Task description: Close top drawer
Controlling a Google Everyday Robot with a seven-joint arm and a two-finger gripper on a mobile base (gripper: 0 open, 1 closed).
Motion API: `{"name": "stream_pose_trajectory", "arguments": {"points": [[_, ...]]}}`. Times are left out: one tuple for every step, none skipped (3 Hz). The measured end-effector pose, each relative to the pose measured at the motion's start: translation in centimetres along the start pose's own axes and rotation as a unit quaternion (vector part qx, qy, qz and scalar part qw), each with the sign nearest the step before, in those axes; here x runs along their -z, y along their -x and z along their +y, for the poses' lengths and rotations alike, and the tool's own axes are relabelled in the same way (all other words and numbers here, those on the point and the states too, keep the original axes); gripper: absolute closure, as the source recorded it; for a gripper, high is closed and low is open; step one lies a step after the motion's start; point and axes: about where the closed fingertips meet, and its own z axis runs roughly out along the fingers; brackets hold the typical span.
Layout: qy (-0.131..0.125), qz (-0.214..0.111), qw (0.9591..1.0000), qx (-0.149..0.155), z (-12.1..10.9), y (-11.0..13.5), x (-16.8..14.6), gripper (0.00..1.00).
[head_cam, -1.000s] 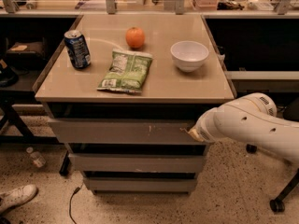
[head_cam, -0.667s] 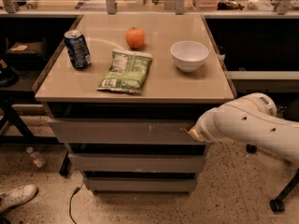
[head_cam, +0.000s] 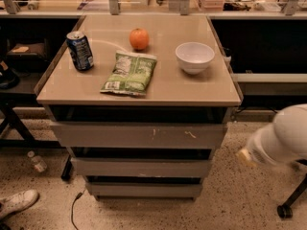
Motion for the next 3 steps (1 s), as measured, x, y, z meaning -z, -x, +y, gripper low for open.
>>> {"name": "stream_pose_trajectory", "arguments": {"points": [[-0.048,0.046,0.9946,-0.08,-2.1,-8.0,9.3,1.0],[-0.042,0.076,0.9925,-0.086,-1.1,-10.0,10.9,0.82],[-0.041,0.077,0.9925,-0.086,-1.1,-10.0,10.8,0.58]]}}
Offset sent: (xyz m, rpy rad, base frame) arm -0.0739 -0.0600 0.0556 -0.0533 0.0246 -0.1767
